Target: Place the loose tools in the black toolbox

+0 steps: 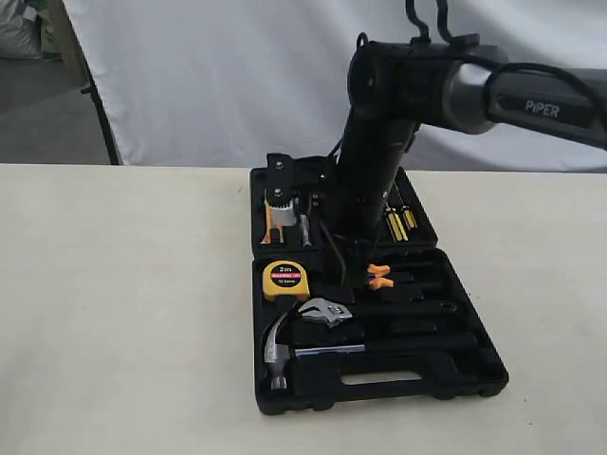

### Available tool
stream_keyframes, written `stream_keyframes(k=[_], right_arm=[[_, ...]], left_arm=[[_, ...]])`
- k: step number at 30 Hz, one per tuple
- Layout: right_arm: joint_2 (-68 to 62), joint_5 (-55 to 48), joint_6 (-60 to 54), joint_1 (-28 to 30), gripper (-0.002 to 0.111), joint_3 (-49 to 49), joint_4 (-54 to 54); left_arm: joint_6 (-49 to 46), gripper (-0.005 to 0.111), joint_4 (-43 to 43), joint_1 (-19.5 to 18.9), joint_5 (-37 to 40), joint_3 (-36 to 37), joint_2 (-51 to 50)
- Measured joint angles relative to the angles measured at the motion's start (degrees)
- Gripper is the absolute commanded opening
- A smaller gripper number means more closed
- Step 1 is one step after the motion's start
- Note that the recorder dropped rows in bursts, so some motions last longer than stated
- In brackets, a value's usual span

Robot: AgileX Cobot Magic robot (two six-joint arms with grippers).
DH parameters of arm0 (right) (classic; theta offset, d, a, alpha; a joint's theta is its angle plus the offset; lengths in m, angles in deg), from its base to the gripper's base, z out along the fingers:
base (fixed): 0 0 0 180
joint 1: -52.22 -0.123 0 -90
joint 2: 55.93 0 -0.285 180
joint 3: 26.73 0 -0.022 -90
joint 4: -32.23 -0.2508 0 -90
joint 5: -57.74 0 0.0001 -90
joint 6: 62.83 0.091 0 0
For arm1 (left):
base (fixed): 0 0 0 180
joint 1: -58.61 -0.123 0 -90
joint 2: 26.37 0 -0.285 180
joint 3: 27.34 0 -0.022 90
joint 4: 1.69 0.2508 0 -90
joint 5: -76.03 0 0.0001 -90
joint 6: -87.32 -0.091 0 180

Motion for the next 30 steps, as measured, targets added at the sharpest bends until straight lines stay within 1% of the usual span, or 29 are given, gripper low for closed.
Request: stream_keyframes(k=[7,17,21,26,30], right_arm=[[-3.3,0.0,0.1,0.0,0.000,0.9,-1.5],[-4.6,0.6,0.1,-0.3,0.000,1.0,-2.7],[-6.5,0.3,3.1,-0.3,0.000,1.4,0.5],[-6.5,0.0,8.1,-0.3,0.000,1.4,7.8],[-6.0,0.4,9.0,-0.3,0.000,1.6,9.0]], left_arm=[[0.0,0.001,0.0,0.0,0.0,0.0,0.0],[0.0,0.001,0.0,0.0,0.0,0.0,0.0],[0.0,0.001,0.0,0.0,0.0,0.0,0.0],[0.0,0.001,0.0,0.0,0.0,0.0,0.0],[0.0,0.001,0.0,0.0,0.0,0.0,0.0]])
